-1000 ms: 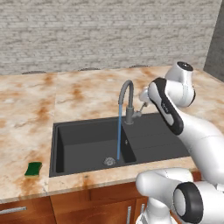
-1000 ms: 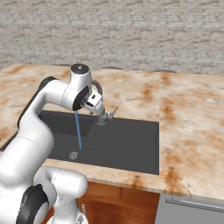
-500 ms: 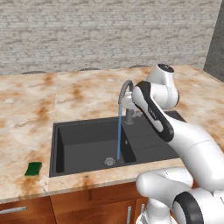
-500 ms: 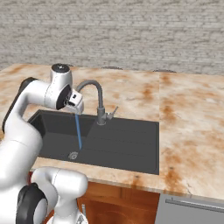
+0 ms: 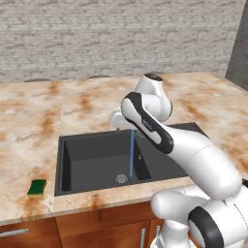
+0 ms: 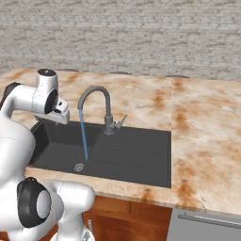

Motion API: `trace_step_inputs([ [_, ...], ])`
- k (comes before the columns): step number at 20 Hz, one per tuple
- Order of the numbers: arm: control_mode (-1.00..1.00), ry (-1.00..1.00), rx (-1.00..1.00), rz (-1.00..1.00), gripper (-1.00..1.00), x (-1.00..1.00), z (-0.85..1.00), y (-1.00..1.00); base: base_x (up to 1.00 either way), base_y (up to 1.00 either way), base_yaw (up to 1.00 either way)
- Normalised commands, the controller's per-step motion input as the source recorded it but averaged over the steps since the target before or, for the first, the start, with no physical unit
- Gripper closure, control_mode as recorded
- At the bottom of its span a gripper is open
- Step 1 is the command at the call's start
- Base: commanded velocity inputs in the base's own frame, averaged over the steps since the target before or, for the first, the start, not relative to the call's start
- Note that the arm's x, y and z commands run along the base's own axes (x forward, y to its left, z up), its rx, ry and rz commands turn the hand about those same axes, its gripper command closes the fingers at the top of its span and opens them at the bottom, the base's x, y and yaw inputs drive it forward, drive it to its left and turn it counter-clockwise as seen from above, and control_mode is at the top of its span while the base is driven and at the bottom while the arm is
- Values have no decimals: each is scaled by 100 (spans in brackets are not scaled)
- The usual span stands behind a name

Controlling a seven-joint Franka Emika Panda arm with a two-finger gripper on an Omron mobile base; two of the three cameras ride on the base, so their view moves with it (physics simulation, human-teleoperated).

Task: Soak the sponge with water for a few seconds and then drop it inside the sink.

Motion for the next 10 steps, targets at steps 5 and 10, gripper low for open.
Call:
trace_step_inputs([
  [5,-100,17,0,10,-100,0,-8,72,0,0,0],
  [10,-100,16,-1,9,-100,0,-1,72,0,0,0],
])
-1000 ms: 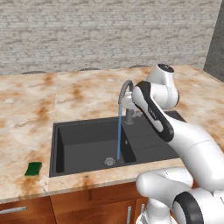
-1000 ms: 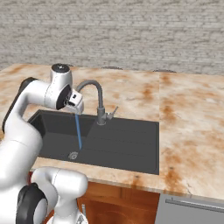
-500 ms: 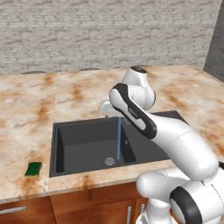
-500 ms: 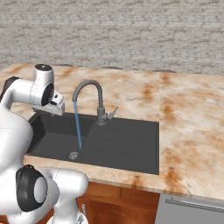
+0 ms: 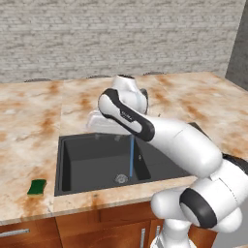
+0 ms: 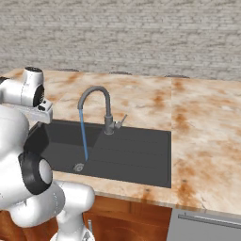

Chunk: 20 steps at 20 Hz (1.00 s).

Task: Soak the sponge with water for a few seconds and then drop it inside the sink.

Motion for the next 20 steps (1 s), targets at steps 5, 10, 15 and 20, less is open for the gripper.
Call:
trace_step_inputs([
  [5,-100,7,-7,7,-100,0,-11,80,0,0,0],
  [10,-100,-4,-15,3,-100,0,-8,68,0,0,0],
  [15,-100,-14,-14,0,-100,0,-1,36,0,0,0],
  [20,-100,-9,-3,0,-100,0,-7,5,0,0,0],
])
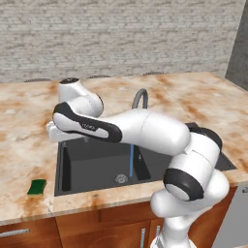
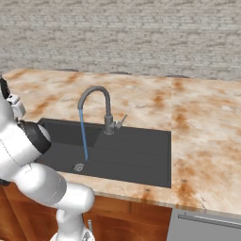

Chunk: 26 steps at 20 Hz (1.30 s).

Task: Soak the sponge with water for a few seconds and then drop it inside the sink.

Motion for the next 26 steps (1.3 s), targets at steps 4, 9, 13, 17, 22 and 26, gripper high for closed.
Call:
trace_step_inputs([
  [4,-100,-16,0,0,-100,0,-28,10,0,0,0],
  [9,-100,-19,3,0,-100,0,-33,16,0,0,0],
  [13,-100,-8,11,-1,-100,0,-18,4,0,0,0],
  [17,-100,0,18,-3,-100,0,-7,0,0,0,0],
  [22,-100,4,8,0,-100,0,-12,17,0,0,0],
  [26,-100,4,5,0,-100,0,-17,39,0,0,0],
])
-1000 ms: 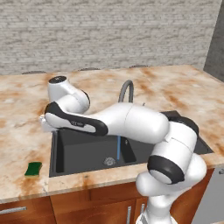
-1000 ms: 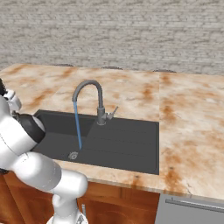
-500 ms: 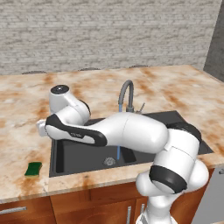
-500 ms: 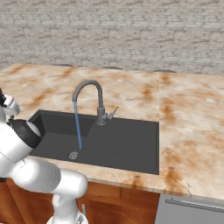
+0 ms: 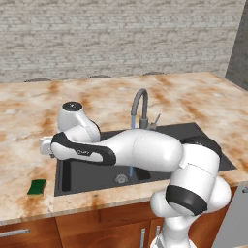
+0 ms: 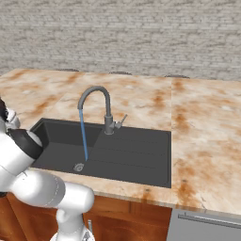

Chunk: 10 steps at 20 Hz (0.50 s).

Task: Soak the sponge with water for a few seconds and then drop it inside the sink.

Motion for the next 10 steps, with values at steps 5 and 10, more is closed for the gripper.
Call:
trace_step_inputs([
  [5,-100,7,0,0,-100,1,0,29,0,0,0],
  [10,-100,2,-1,0,-100,-1,0,32,0,0,0],
])
